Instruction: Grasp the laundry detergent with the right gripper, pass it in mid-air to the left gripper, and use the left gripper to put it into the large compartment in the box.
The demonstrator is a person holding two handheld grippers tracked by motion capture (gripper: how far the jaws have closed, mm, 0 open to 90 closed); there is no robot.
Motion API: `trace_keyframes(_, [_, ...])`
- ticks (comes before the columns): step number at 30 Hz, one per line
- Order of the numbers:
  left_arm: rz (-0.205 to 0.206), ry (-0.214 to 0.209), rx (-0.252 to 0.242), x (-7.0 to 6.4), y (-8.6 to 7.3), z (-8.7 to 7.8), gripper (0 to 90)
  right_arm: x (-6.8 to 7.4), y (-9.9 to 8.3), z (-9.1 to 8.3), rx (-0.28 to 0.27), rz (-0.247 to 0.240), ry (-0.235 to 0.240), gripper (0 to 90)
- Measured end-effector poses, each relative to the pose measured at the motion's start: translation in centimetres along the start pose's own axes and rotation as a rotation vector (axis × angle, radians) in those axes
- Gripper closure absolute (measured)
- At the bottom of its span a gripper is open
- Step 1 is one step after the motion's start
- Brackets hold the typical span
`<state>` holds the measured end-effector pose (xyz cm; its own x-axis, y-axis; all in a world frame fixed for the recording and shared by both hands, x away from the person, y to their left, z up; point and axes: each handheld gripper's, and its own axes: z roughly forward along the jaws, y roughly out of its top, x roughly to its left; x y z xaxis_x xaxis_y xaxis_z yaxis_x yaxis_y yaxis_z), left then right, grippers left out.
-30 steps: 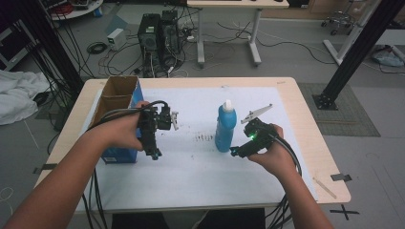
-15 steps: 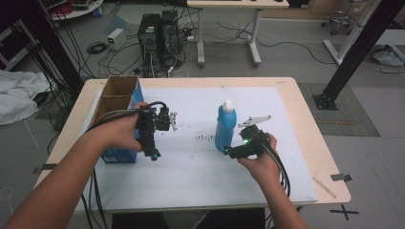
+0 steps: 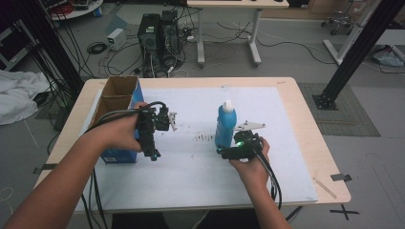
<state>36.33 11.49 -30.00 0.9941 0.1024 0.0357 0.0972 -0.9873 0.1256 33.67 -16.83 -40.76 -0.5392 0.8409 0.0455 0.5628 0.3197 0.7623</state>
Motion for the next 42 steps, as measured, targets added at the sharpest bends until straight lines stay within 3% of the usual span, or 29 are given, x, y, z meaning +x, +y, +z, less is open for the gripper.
trace_keyframes(13, [0.006,0.0,-0.002,-0.2,-0.1,-0.1,4.1,0.8,-0.3,1.5,-0.047,0.031,-0.039,12.0])
trace_keyframes(20, [0.006,0.003,-0.004,-0.3,-0.4,-0.3,4.1,1.2,-0.1,2.0,-0.102,0.051,-0.068,12.0])
trace_keyframes(31, [0.003,0.002,-0.01,-0.4,-0.7,-0.3,4.1,1.1,0.1,3.2,-0.154,0.092,-0.116,12.0])
trace_keyframes(42, [0.0,0.0,-0.008,-0.4,-0.7,-0.3,4.1,1.2,0.2,3.6,-0.197,0.125,-0.119,12.1])
